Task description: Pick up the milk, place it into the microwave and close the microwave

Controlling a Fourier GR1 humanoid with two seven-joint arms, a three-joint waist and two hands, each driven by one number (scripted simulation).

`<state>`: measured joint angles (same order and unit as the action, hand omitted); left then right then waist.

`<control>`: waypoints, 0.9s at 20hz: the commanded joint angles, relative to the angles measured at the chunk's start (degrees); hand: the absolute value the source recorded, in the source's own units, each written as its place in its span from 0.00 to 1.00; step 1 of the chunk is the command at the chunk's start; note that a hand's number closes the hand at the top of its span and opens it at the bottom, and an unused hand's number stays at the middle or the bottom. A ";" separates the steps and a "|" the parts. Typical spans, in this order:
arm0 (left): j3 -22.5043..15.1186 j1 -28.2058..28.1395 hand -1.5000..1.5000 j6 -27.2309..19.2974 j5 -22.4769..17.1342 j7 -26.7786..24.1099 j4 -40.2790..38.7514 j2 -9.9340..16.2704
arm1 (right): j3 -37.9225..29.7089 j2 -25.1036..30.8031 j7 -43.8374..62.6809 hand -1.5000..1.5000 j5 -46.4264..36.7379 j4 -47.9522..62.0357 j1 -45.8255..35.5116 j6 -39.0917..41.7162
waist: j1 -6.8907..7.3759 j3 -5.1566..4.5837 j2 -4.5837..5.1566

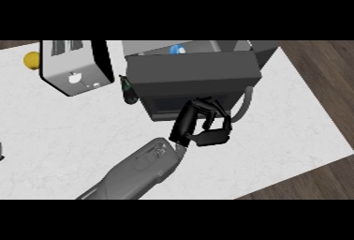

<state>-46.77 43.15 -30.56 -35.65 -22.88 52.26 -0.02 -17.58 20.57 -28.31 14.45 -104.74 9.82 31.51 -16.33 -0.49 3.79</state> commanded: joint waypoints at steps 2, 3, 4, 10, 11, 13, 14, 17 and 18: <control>3.12 4.68 1.00 0.25 -4.09 -1.65 -3.84 0.02 | -0.68 1.62 1.67 0.00 1.84 -0.64 -1.50 0.61 | -0.73 0.02 0.56; 3.47 5.11 1.00 0.72 -5.15 -1.69 -4.20 0.02 | -1.35 2.00 1.98 0.00 2.77 -0.12 -2.10 0.59 | -0.91 0.03 0.77; 3.96 5.94 1.00 0.59 -5.42 -2.75 -4.82 0.02 | -1.07 1.90 2.22 0.00 2.73 -0.61 -1.46 0.74 | -1.39 0.02 0.62; 6.22 9.71 1.00 1.36 -9.25 -5.20 -6.95 0.02 | -1.90 3.72 3.81 0.00 5.22 0.43 -4.11 1.35 | -2.28 0.09 1.40; 6.19 9.79 1.00 1.33 -9.44 -5.61 -7.66 0.02 | -1.48 3.24 3.97 0.00 5.18 0.28 -3.58 1.29 | -2.65 0.14 1.41; 5.96 8.64 1.00 2.04 -10.20 -7.38 -8.12 0.02 | -2.73 4.04 4.35 0.00 6.17 0.73 -4.61 0.94 | -2.54 0.10 1.68; 5.42 8.72 1.00 1.42 -10.39 -7.83 -8.17 0.02 | -3.31 4.94 4.50 0.00 6.09 1.13 -5.31 0.97 | -2.60 0.16 1.66; 5.70 9.83 1.00 2.25 -11.72 -8.34 -8.68 0.02 | -3.58 6.02 5.42 0.00 6.52 1.48 -5.98 1.24 | -2.65 0.17 1.70; 6.01 10.33 1.00 1.95 -11.95 -8.48 -9.15 0.02 | -3.98 6.17 5.32 0.00 7.03 1.57 -6.52 1.14 | -2.53 0.23 1.61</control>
<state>-43.21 48.76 -29.22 -46.10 -31.11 46.49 -0.02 -20.66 25.53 -23.60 20.54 -103.66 4.57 32.56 -18.38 -0.27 4.97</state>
